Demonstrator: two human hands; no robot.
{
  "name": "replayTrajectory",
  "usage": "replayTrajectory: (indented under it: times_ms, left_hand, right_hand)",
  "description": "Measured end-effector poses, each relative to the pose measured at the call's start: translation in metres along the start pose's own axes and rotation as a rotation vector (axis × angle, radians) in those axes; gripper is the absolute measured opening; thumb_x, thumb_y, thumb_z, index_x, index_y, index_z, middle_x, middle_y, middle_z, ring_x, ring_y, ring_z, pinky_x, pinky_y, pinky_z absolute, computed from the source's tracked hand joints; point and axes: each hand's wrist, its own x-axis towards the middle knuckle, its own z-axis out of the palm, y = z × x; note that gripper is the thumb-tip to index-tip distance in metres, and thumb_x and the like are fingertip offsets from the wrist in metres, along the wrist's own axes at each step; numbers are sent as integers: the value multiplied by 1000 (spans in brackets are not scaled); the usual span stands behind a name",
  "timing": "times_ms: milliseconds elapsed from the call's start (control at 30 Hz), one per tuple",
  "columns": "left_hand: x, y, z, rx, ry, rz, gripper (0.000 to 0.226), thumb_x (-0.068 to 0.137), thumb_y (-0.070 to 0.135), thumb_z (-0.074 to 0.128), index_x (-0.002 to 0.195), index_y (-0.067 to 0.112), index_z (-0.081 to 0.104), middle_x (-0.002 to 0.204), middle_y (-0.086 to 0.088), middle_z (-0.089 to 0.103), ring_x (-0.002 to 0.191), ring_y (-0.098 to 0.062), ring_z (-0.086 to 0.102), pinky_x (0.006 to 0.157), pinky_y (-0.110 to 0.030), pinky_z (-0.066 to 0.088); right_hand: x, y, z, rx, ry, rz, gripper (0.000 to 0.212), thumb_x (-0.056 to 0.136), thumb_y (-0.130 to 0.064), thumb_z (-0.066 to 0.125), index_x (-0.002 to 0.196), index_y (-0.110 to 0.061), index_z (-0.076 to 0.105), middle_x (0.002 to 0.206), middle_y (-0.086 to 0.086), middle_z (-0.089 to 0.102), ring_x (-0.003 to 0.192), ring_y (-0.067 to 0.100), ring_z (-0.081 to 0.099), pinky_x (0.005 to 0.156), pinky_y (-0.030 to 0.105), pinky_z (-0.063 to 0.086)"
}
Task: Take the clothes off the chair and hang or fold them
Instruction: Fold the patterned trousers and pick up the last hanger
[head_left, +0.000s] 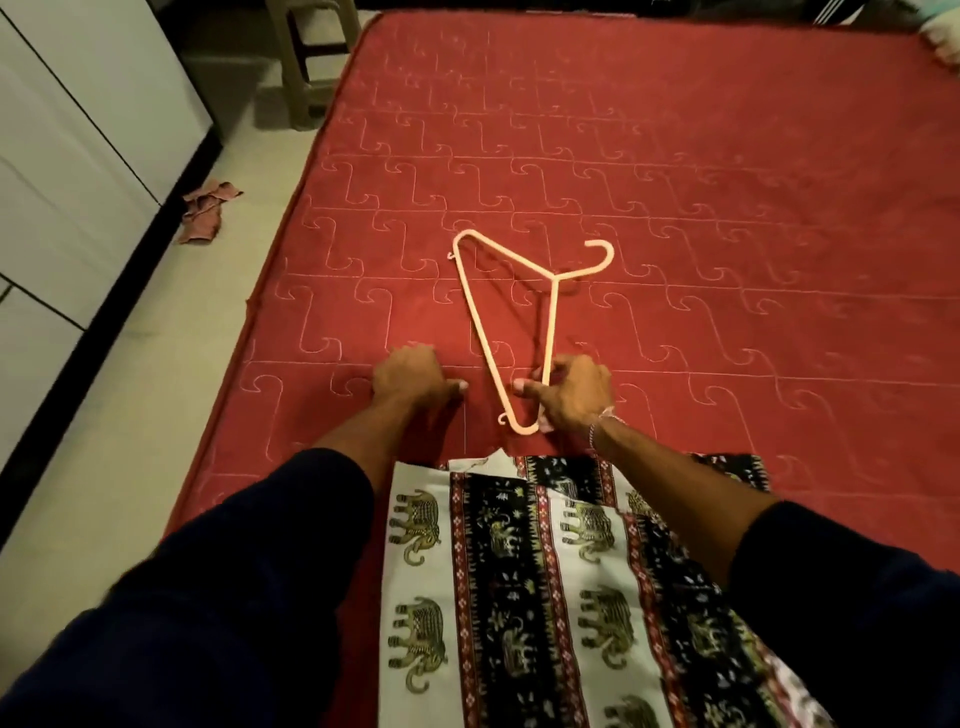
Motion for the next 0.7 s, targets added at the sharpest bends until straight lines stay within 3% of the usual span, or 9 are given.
replayTrajectory:
  times_ms: [67,133,233,333,400,500,600,700]
  left_hand:
    - [-22,-21,-4,-121,-75,67,61,93,61,54,130,13,54,104,-4,61,94,-22,59,82,-36,51]
    - [-50,-37,1,-214,-52,71,51,97,54,52,126,12,53,98,-3,62,88,-19,59,82,-37,53]
    - [-103,-50,27,-250,69,-44,50,95,52,57,120,10,50,108,-10,64,96,-24,62,85,-46,56]
    - [-159,-50,60,-267,28,-156,61,97,49,55,134,2,40,121,-13,60,108,-29,62,89,-46,54]
    - [-188,-48,77,-332,10,-250,61,99,47,53,134,0,37,117,-14,63,104,-31,64,84,-41,54]
    - [-217,-45,89,-432,-7,-341,52,100,47,49,118,-2,51,105,-15,67,95,-33,67,80,-41,56]
    - [-247,-40,93,-531,-58,-357,38,101,34,52,101,-3,61,92,-11,69,85,-28,68,77,-37,56]
    - [-271,-44,103,-619,-14,-345,25,98,25,55,94,1,63,94,-13,71,86,-31,68,77,-40,58]
  right_hand:
    - [-28,-3,-9,80,37,-88,23,84,-34,78,81,-17,62,72,2,72,38,-1,59,39,14,45]
    - [-59,0,-15,159,63,-144,29,88,-37,73,77,-21,52,68,2,68,41,5,62,41,15,48]
    - [-106,15,-19,133,94,-160,37,91,-51,62,81,-18,50,62,7,63,47,13,66,42,27,53]
    - [-163,38,-25,80,71,-218,36,97,-48,55,91,-13,55,58,10,60,46,6,64,37,18,48]
    - [-206,56,-32,80,39,-279,31,99,-45,54,94,-15,56,56,10,60,45,5,64,37,18,48]
    - [-257,82,-34,126,-14,-295,28,100,-44,53,88,-18,52,58,9,60,44,9,64,38,23,51]
    - [-292,102,-30,57,-1,-324,28,102,-46,49,87,-21,49,52,2,56,42,10,60,38,31,51]
    - [-314,117,-25,-2,47,-340,30,103,-45,49,84,-21,47,48,-1,51,39,8,54,38,31,47]
